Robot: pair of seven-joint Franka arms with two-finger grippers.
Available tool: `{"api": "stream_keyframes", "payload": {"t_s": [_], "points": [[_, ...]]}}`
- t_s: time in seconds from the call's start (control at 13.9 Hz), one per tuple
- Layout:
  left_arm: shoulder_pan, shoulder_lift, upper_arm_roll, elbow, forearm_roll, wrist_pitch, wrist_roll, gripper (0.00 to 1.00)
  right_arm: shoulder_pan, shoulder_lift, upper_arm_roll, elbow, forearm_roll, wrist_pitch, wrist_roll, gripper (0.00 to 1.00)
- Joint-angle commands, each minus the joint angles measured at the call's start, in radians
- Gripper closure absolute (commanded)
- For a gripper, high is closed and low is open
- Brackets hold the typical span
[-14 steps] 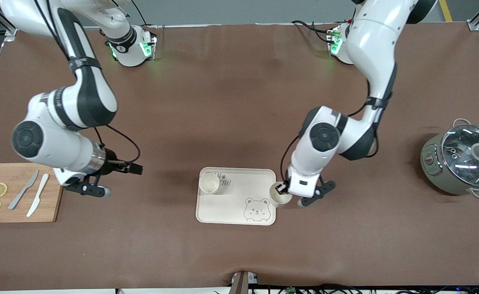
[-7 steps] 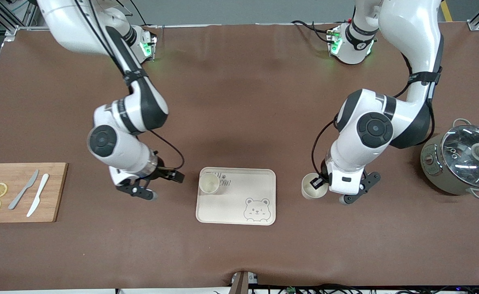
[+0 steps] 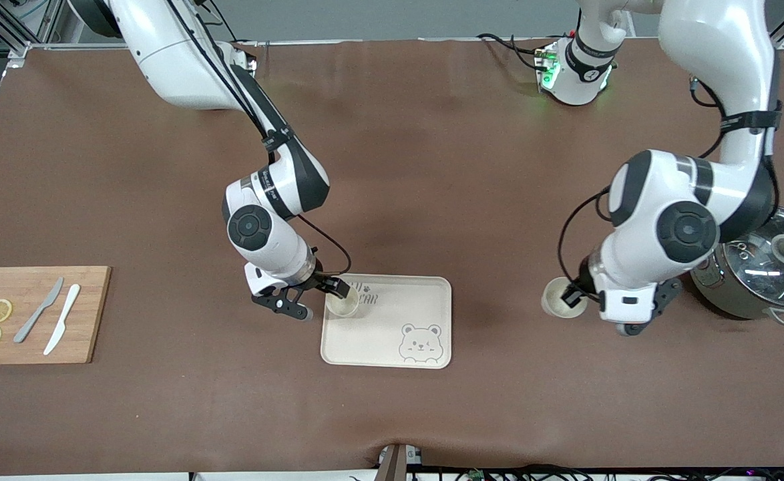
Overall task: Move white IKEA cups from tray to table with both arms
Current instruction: 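Carry the cup toward the pot while the right gripper grasps the other cup, then lower the cup beside the pot while the right gripper carries its cup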
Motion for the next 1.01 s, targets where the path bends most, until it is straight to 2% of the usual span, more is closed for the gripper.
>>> {"api": "stream_keyframes", "payload": {"t_s": [0.0,0.29,0.36,0.5,0.79,0.94], "points": [[0.117,-0.07,-0.016,-0.148,0.012,0.023,0.101,1.0,-0.001,0.011,-0.001,0.012,0.0,-0.003,0.014,0.46],[0.185,-0.062,-0.016,-0.294,0.009,0.216,0.149,1.0,0.019,0.04,-0.001,0.012,-0.001,0.009,0.047,0.66],[0.187,-0.05,-0.016,-0.315,0.008,0.256,0.157,1.0,0.021,0.04,-0.001,0.012,-0.001,0.007,0.054,0.75],[0.194,-0.036,-0.016,-0.36,0.008,0.354,0.175,1.0,0.019,0.04,-0.001,0.015,0.0,0.006,0.054,1.0],[0.197,0.007,-0.016,-0.368,0.003,0.397,0.23,1.0,0.002,0.023,-0.003,0.067,0.011,-0.034,0.045,1.0],[0.197,0.019,-0.016,-0.369,-0.002,0.397,0.238,1.0,-0.016,0.005,-0.004,0.122,-0.001,-0.151,0.039,1.0]]}}
